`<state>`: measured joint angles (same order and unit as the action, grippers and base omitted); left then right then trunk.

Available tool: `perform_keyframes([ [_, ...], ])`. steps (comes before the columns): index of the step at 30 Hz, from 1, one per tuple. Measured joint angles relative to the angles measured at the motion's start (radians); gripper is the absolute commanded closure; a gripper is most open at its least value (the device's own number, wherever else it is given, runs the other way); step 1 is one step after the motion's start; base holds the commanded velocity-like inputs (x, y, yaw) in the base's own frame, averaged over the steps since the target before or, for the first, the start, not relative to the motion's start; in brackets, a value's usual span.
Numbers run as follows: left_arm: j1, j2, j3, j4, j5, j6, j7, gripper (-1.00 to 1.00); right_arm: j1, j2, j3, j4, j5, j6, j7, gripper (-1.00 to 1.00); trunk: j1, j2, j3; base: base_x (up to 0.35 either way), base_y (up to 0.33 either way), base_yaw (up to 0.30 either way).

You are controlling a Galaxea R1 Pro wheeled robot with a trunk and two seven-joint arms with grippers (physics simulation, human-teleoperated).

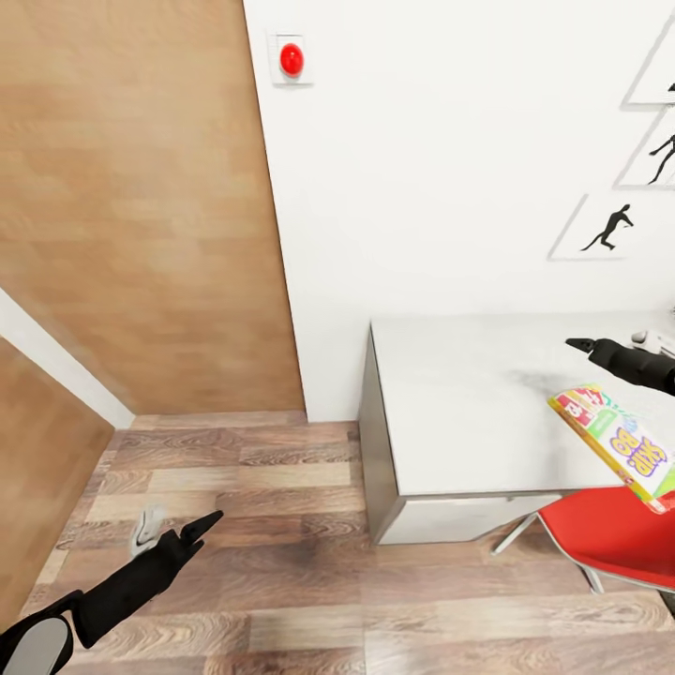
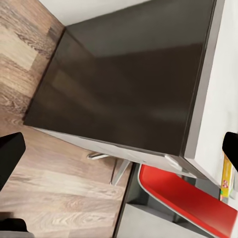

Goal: Put all the toys in the child's room - the three board games (two on the bed and one on the table), the two jigsaw puzzles on the table, and the tennis ball on the table - inside the toy box on the table in the child's room.

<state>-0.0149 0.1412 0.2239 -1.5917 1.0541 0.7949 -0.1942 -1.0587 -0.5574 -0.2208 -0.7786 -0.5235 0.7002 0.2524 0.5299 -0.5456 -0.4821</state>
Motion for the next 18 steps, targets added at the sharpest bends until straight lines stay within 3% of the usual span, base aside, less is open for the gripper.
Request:
perform_keyframes([
  [10, 0.0, -0.014, 0.001, 0.0, -0.015, 0.0, -0.001, -1.0, -0.002, -0.004, 0.0, 0.025, 0.009, -0.003, -0.005, -1.0, 0.0, 0.0, 0.0, 0.078, -0.281, 0.002],
  [18, 0.0, -0.018, 0.001, 0.0, -0.019, 0.0, -0.001, -1.0, -0.018, -0.007, -0.004, 0.122, 0.046, -0.012, -0.038, -1.0, 0.0, 0.0, 0.0, 0.056, -0.172, 0.001],
])
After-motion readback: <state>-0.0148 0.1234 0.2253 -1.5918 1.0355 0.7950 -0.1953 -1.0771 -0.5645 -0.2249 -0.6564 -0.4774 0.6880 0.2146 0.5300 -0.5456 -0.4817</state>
